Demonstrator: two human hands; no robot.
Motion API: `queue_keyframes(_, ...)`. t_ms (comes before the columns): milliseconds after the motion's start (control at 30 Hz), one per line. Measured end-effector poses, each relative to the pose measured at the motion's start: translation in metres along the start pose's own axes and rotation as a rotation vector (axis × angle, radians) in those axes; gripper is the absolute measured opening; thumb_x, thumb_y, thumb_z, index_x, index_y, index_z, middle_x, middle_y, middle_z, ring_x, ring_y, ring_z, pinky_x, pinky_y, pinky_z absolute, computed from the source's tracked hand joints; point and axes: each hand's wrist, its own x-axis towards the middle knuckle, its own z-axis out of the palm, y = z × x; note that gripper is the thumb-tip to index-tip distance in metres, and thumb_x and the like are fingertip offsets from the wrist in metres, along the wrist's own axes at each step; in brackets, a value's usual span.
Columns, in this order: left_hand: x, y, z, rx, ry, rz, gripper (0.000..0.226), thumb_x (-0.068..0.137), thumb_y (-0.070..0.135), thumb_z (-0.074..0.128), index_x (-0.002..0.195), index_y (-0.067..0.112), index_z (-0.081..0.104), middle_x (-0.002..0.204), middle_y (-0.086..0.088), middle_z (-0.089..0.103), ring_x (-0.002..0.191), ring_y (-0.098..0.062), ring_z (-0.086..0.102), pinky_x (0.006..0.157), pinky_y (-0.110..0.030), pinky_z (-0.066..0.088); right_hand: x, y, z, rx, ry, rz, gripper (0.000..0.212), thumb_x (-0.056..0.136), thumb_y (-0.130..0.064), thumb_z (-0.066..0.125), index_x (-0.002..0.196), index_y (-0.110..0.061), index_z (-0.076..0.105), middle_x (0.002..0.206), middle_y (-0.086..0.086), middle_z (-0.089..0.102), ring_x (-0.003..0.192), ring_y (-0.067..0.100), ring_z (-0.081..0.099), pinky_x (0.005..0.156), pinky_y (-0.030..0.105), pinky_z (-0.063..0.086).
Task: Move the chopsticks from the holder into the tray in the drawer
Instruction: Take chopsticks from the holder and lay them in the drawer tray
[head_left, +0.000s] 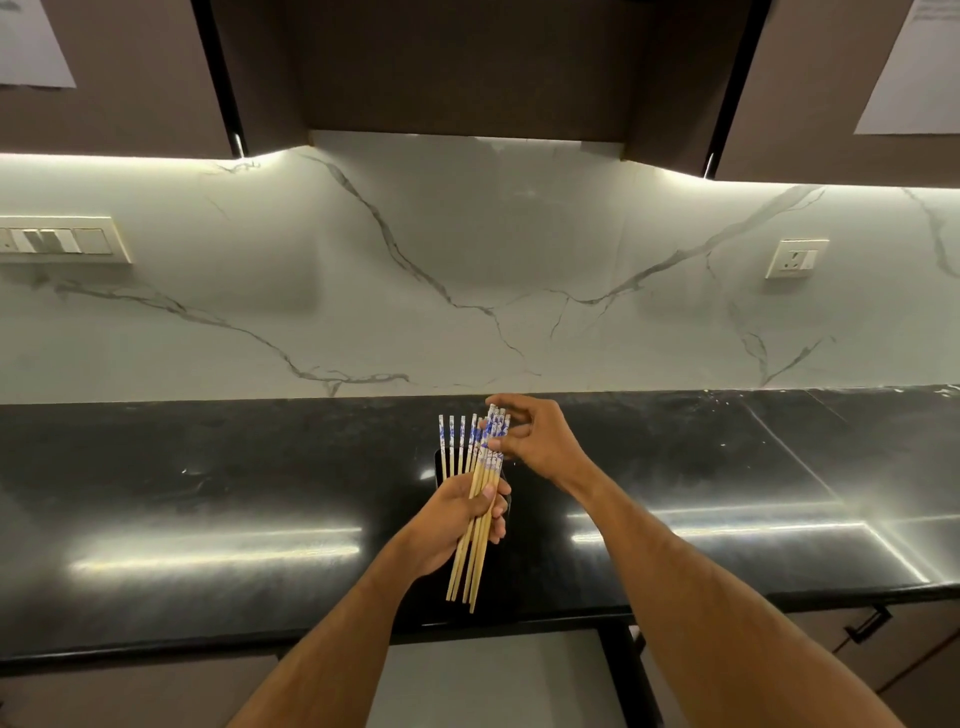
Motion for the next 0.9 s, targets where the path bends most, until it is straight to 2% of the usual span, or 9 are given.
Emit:
queue_keyframes(67, 0.001, -0.001, -0.001, 0.009, 0.007, 0.003, 0.027, 0.104, 0.023, 0.047, 0.116, 0.005, 0.062, 0.085, -0.008, 0.061, 0.077, -0.024, 0.063, 0.076, -0.04, 0.052, 0.0, 0.002, 0.0, 0.005, 0.026, 0.001, 0.051, 0.082, 0.007, 0.075, 0.129, -0.003, 0.06, 0.114, 0.014, 0.071, 0.092, 0.021, 0.076, 0.082, 0.041, 0.063)
queue_keyframes(200, 0.002, -0.002, 0.001, 0.02, 0.002, 0.0, 0.025, 0.104, 0.023, 0.048, 0.114, 0.006, 0.063, 0.084, -0.007, 0.061, 0.076, -0.024, 0.062, 0.075, -0.037, 0.053, -0.001, 0.002, 0.004, 0.023, 0.036, 0.017, 0.059, 0.083, 0.007, 0.075, 0.137, -0.007, 0.055, 0.12, 0.011, 0.069, 0.091, 0.02, 0.076, 0.081, 0.039, 0.063)
queue_keyframes(333, 0.002, -0.002, 0.002, 0.04, -0.008, -0.005, 0.026, 0.104, 0.024, 0.048, 0.116, 0.005, 0.061, 0.084, -0.007, 0.062, 0.076, -0.023, 0.063, 0.075, -0.037, 0.053, -0.002, 0.005, 0.004, -0.012, 0.073, 0.017, 0.047, 0.082, 0.004, 0.076, 0.127, -0.006, 0.064, 0.109, 0.012, 0.074, 0.085, 0.015, 0.076, 0.075, 0.029, 0.063)
queue_keyframes(500, 0.001, -0.005, 0.001, 0.077, 0.014, -0.015, 0.026, 0.105, 0.023, 0.046, 0.114, 0.004, 0.061, 0.081, -0.005, 0.06, 0.073, -0.02, 0.062, 0.074, -0.036, 0.052, -0.005, 0.003, 0.004, 0.013, 0.072, 0.05, 0.041, 0.083, 0.005, 0.076, 0.121, -0.006, 0.063, 0.106, 0.011, 0.074, 0.089, 0.018, 0.076, 0.076, 0.033, 0.063)
queue_keyframes(600, 0.0, -0.005, 0.001, 0.13, 0.025, -0.015, 0.023, 0.105, 0.02, 0.045, 0.11, 0.005, 0.062, 0.079, -0.003, 0.06, 0.07, -0.019, 0.061, 0.073, -0.035, 0.053, -0.007, 0.002, 0.006, 0.081, 0.037, 0.12, 0.046, 0.083, 0.002, 0.076, 0.124, -0.009, 0.058, 0.105, 0.011, 0.074, 0.092, 0.02, 0.076, 0.078, 0.035, 0.063)
queue_keyframes(667, -0.001, -0.005, 0.002, 0.159, 0.026, -0.023, 0.023, 0.105, 0.018, 0.045, 0.109, 0.005, 0.062, 0.079, -0.004, 0.061, 0.071, -0.019, 0.062, 0.073, -0.035, 0.054, -0.007, 0.003, 0.006, 0.126, 0.054, 0.165, 0.038, 0.084, -0.001, 0.077, 0.119, -0.003, 0.062, 0.101, 0.013, 0.075, 0.089, 0.022, 0.076, 0.075, 0.035, 0.063)
queue_keyframes(767, -0.003, -0.006, 0.004, 0.194, 0.046, -0.022, 0.023, 0.105, 0.017, 0.045, 0.111, 0.005, 0.063, 0.081, -0.005, 0.065, 0.072, -0.019, 0.064, 0.073, -0.034, 0.055, -0.007, 0.005, 0.008, 0.218, 0.132, 0.284, 0.03, 0.083, 0.0, 0.076, 0.112, 0.0, 0.066, 0.094, 0.011, 0.077, 0.082, 0.021, 0.077, 0.069, 0.032, 0.063)
queue_keyframes(900, -0.006, -0.007, 0.004, 0.215, 0.069, -0.007, 0.023, 0.105, 0.016, 0.045, 0.113, 0.007, 0.065, 0.084, -0.005, 0.067, 0.073, -0.018, 0.064, 0.07, -0.033, 0.054, -0.005, 0.007, 0.011, 0.403, 0.236, 0.459, 0.028, 0.079, 0.007, 0.076, 0.104, -0.003, 0.069, 0.09, 0.013, 0.078, 0.08, 0.023, 0.078, 0.07, 0.039, 0.064)
